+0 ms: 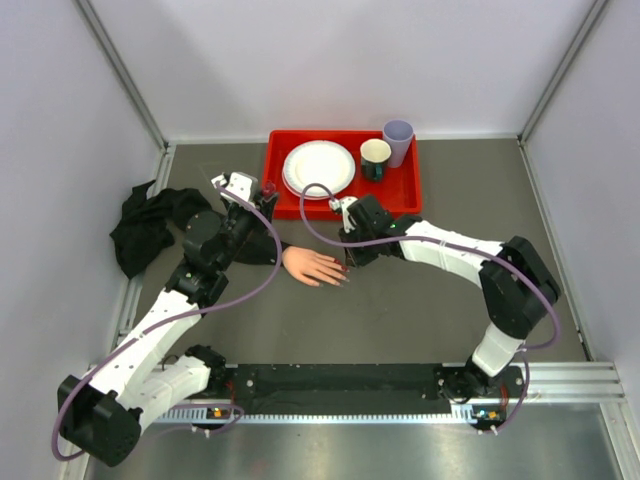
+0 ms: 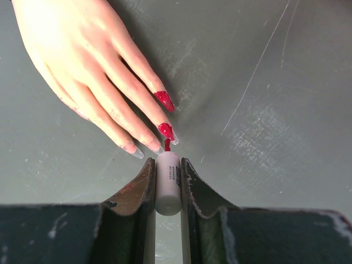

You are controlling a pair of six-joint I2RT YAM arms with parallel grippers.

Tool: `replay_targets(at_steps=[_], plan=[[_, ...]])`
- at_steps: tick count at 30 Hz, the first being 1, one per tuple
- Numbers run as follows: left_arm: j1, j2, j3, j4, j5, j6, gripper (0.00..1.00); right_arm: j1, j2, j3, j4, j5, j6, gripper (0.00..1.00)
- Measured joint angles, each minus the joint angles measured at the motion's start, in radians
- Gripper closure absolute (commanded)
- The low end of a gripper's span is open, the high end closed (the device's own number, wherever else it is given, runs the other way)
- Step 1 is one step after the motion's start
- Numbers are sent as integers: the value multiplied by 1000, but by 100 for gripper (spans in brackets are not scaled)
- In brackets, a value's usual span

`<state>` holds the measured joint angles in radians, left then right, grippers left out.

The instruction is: Paint the nails

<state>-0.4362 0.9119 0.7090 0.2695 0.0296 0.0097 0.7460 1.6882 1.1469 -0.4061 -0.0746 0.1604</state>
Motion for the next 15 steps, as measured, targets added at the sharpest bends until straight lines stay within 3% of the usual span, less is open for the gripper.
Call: replay_targets(at_steps=[15], plan=[[0,0,0,0,0,0,100,0,19,21,8,-24,0,100]])
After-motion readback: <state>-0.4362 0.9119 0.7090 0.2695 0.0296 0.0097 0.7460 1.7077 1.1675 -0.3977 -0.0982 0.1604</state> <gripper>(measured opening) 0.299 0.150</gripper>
